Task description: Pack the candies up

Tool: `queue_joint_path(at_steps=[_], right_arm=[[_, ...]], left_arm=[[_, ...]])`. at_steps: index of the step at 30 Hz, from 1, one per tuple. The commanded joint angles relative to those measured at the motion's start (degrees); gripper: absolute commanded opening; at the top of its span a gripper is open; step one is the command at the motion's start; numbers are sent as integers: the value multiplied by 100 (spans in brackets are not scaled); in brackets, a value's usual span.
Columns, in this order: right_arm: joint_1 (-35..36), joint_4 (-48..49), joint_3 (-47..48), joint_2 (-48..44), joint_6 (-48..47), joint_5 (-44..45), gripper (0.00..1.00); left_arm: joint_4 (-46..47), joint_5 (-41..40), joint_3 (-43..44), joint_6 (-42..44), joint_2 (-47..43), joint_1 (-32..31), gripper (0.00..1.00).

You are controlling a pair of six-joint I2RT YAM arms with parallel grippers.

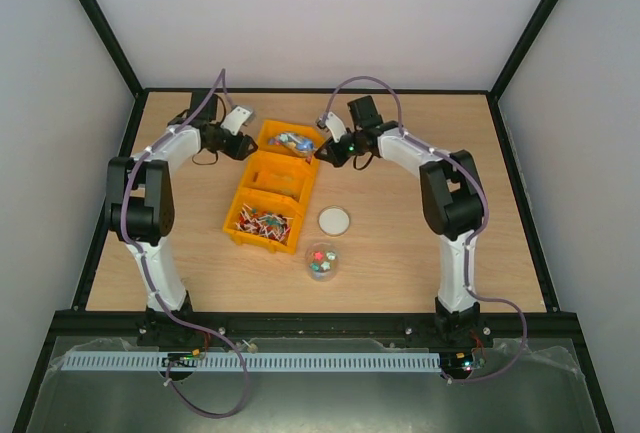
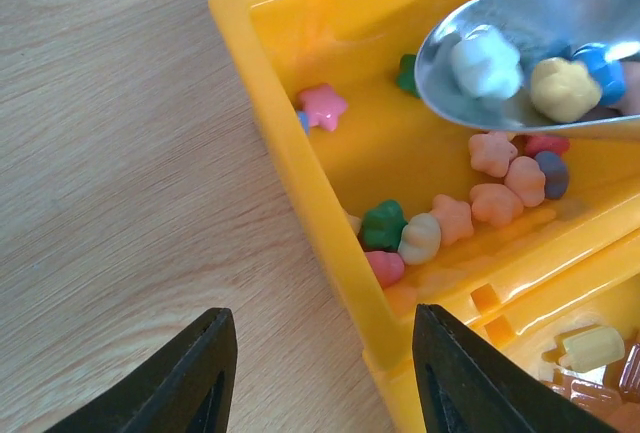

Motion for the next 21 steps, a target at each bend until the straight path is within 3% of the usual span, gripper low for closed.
queue_joint_path(at_steps=[1, 8, 21], right_arm=[[-29, 470, -92, -435, 30, -438, 2], [-171, 102, -217, -894, -476, -698, 1], [-486, -1780, -984, -2515, -2216, -1259, 1]], left_arm=[[-160, 147, 185, -52, -136, 61, 51], [-200, 190, 148, -111, -252, 65, 52], [-169, 240, -259, -272, -635, 65, 56]])
